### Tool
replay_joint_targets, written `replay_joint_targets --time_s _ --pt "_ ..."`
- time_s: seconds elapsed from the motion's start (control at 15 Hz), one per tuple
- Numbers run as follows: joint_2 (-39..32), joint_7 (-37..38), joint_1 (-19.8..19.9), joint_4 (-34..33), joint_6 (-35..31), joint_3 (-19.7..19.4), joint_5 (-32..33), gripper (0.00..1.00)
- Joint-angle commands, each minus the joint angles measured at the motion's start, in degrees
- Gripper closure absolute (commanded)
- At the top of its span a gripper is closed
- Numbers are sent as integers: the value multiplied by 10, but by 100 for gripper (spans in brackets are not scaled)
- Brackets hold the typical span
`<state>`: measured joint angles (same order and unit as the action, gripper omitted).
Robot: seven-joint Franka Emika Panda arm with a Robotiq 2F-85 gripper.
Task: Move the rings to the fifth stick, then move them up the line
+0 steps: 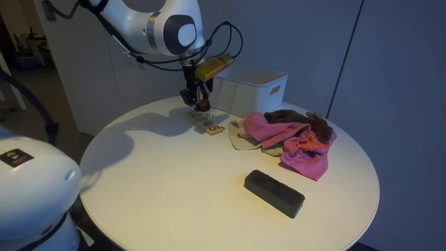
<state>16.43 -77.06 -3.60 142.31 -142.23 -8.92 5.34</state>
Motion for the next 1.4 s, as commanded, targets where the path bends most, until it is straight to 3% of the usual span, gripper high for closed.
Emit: replay_joint_targets --time_s 0.0,0.47,0.53,0.6,0.8,1.33 --pt "-14 -30 -3 1 -47 1 -18 74" --pt "-45 -4 14 -8 -54 9 -4 74" --pt "-47 -1 16 -8 -55 10 -2 24" --pt "-49 -1 17 -7 -56 10 -2 23" --pt "-53 2 18 -9 -52 10 -6 3" --pt "-16 51 29 2 -50 19 14 0"
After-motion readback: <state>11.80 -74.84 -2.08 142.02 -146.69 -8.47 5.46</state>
